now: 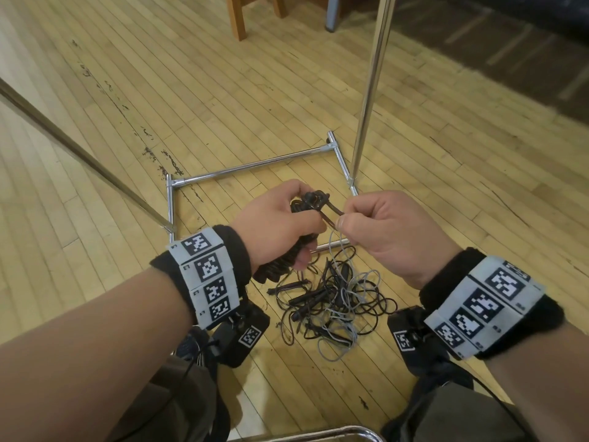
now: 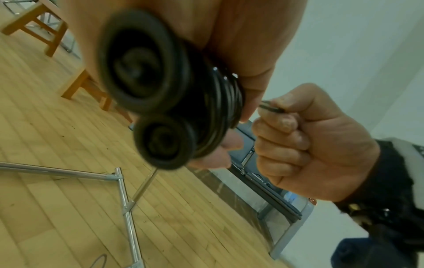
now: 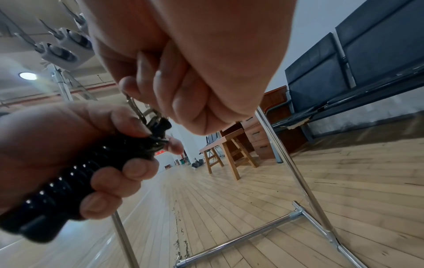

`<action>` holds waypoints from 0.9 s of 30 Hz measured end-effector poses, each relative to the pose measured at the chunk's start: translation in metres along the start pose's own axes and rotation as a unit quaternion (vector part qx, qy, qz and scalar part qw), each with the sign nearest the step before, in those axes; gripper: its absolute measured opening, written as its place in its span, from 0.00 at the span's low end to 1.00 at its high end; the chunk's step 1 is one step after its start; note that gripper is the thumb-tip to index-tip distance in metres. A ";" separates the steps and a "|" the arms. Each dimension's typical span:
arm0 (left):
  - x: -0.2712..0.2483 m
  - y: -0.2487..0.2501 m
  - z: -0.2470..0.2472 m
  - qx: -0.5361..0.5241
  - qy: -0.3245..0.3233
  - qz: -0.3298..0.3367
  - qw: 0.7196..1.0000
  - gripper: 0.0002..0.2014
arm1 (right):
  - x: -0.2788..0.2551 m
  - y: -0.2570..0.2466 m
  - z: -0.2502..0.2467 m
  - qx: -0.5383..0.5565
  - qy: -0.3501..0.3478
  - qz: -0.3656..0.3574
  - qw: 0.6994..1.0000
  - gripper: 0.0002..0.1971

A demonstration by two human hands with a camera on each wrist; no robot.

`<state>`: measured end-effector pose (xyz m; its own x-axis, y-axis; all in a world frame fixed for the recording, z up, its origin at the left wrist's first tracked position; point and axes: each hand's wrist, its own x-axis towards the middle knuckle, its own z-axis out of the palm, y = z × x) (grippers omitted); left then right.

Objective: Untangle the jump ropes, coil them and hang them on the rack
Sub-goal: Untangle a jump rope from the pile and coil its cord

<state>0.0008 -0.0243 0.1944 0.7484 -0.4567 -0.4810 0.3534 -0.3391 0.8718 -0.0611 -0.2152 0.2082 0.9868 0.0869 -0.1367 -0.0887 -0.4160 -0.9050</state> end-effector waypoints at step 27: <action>-0.005 -0.004 -0.006 0.382 0.002 0.119 0.917 0.14 | -0.002 0.003 -0.004 -0.054 -0.138 0.082 0.986 0.22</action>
<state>-0.0007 -0.0161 0.1939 0.7564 -0.5896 -0.2832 -0.3146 -0.7075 0.6328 -0.0625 -0.2206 0.2075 0.8849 0.2471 -0.3949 -0.2141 -0.5371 -0.8159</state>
